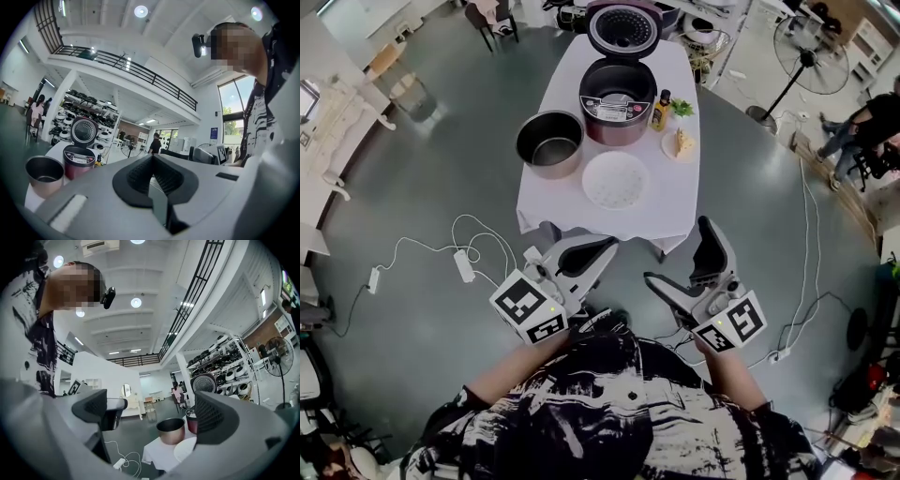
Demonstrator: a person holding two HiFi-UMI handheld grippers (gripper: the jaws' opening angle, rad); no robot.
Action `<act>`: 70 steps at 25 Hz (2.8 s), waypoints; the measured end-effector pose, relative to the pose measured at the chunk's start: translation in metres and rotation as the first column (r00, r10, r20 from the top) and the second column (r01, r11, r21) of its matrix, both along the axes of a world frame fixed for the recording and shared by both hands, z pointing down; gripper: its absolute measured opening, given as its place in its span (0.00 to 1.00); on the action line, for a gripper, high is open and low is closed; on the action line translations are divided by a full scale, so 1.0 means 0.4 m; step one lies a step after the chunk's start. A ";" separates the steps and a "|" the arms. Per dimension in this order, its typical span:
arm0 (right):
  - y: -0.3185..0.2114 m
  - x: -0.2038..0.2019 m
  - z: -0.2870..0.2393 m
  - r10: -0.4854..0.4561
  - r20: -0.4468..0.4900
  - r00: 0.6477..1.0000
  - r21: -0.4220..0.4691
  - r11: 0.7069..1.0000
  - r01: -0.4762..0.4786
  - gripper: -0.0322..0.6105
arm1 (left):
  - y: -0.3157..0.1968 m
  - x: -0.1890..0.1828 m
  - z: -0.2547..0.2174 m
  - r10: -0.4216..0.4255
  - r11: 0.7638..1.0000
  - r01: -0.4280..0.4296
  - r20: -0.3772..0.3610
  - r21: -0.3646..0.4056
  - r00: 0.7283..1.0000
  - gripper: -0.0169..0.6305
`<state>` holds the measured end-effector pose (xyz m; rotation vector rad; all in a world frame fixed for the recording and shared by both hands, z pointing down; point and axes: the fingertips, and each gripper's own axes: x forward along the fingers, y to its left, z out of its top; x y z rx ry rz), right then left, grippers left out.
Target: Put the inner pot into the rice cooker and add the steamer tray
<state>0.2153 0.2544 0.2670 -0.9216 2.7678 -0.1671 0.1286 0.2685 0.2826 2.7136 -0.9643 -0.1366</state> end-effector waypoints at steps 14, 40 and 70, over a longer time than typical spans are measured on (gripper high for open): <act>-0.169 0.017 0.026 -0.033 -0.025 0.999 0.006 0.999 0.033 0.88 | -0.140 0.018 0.042 -0.040 0.999 0.040 0.014 -0.022 0.999 0.03; -0.743 -0.287 0.087 0.084 -0.140 0.987 -0.062 0.994 -0.093 0.88 | -0.811 -0.330 0.063 0.070 0.997 -0.070 -0.004 -0.020 0.998 0.03; -0.921 -0.664 0.814 -0.161 -0.234 0.959 -0.847 0.517 -0.120 0.87 | -0.902 -0.702 0.130 -0.237 0.970 0.232 -0.086 -0.066 0.968 0.03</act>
